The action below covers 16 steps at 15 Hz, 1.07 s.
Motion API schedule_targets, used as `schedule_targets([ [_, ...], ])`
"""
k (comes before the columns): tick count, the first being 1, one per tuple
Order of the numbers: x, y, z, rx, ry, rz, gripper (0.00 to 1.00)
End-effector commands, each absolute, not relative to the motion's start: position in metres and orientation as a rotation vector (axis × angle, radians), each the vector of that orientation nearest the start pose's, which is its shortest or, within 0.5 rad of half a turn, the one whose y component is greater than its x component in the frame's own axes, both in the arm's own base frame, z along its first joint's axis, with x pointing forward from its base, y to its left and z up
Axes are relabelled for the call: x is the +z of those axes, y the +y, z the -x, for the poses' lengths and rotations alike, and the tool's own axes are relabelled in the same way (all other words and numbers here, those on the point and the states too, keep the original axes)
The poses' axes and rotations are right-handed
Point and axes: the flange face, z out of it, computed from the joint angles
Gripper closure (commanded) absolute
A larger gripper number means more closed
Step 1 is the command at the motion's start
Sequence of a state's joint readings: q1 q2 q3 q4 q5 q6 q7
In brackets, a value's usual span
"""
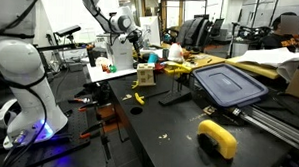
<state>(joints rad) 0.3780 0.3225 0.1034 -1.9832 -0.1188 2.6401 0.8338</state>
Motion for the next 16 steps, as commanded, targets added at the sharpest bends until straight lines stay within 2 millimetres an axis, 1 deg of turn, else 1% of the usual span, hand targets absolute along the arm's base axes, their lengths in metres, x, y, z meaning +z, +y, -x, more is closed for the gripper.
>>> schedule_targets([
  [1,0.338,0.288,-0.560,-0.455,0.390,2.924,0.96],
  [4,0.326,0.279,-0.563,-0.505,0.355,2.971,0.96],
  [5,0.326,0.280,-0.560,-0.516,0.336,2.996,0.96],
  [6,0.318,0.274,-0.562,-0.523,0.315,3.021,0.63],
  [7,0.311,0.273,-0.562,-0.533,0.292,3.027,0.58],
  [8,0.305,0.272,-0.563,-0.538,0.275,3.028,0.51],
  [9,0.298,0.275,-0.565,-0.548,0.238,3.012,0.45],
  [10,0.293,0.278,-0.567,-0.554,0.230,3.006,0.36],
  [12,0.286,0.288,-0.572,-0.564,0.212,2.991,0.22],
  [13,0.283,0.294,-0.575,-0.564,0.204,2.993,0.14],
  [15,0.282,0.308,-0.579,-0.543,0.189,3.029,0.01],
  [16,0.286,0.312,-0.579,-0.512,0.192,3.049,0.00],
])
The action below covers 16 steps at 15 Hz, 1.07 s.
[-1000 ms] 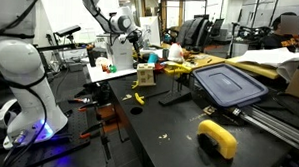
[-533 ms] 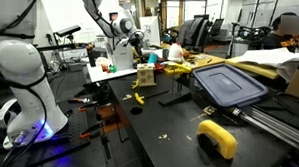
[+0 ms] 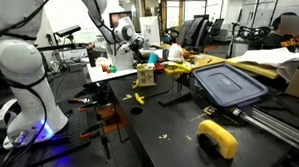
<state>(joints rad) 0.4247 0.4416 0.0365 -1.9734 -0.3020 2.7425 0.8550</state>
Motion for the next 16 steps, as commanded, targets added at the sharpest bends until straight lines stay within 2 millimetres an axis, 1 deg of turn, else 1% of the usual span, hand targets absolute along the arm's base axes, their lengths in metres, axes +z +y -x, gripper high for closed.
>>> schedule_targets([
  [1,0.292,0.314,-0.577,-0.475,0.187,3.068,0.00],
  [3,0.309,0.311,-0.572,-0.402,0.186,3.131,0.00],
  [5,0.333,0.300,-0.563,-0.331,0.197,3.174,0.00],
  [7,0.357,0.290,-0.554,-0.286,0.176,3.182,0.00],
  [9,0.379,0.278,-0.551,-0.282,0.142,3.162,0.00],
  [11,0.396,0.269,-0.551,-0.272,0.129,3.138,0.00],
  [13,0.414,0.262,-0.546,-0.244,0.126,3.119,0.00],
  [14,0.422,0.259,-0.542,-0.220,0.144,3.120,0.00],
  [16,0.432,0.252,-0.536,-0.144,0.206,3.133,0.00],
])
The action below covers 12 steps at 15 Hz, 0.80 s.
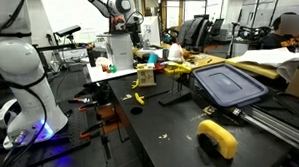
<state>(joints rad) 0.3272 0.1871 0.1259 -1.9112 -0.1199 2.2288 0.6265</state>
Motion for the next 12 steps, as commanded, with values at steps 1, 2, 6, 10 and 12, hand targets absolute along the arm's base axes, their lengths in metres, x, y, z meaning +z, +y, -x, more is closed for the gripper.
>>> schedule_targets([
  [1,0.440,0.250,-0.530,-0.103,0.244,3.144,0.00],
  [2,0.445,0.248,-0.524,-0.067,0.281,3.158,0.00],
  [6,0.442,0.252,-0.534,-0.094,0.260,3.170,0.00],
  [10,0.433,0.252,-0.536,-0.076,0.259,3.175,0.00],
  [12,0.436,0.247,-0.535,-0.090,0.263,3.195,0.00],
])
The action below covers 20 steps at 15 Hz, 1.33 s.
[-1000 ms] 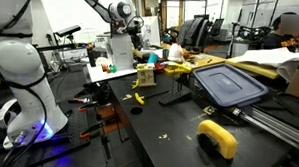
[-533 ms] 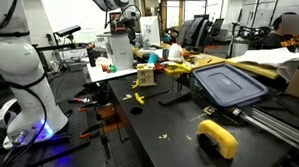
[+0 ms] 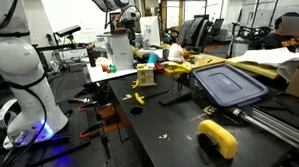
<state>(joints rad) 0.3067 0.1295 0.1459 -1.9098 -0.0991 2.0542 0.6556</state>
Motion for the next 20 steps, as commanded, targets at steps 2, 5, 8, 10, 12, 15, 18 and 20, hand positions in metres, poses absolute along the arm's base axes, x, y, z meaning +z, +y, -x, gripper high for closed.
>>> schedule_targets([
  [2,0.448,0.234,-0.529,-0.070,0.299,3.180,0.00],
  [5,0.457,0.212,-0.527,-0.006,0.328,3.114,0.00],
  [8,0.463,0.203,-0.528,0.061,0.306,2.983,0.00],
  [10,0.463,0.202,-0.531,0.072,0.259,2.974,0.00],
  [12,0.458,0.203,-0.534,0.090,0.181,2.970,0.00],
  [15,0.451,0.209,-0.538,0.070,0.036,2.991,0.00],
  [18,0.449,0.211,-0.545,-0.005,-0.077,2.960,0.00],
  [20,0.450,0.216,-0.553,-0.059,-0.160,2.953,0.00],
])
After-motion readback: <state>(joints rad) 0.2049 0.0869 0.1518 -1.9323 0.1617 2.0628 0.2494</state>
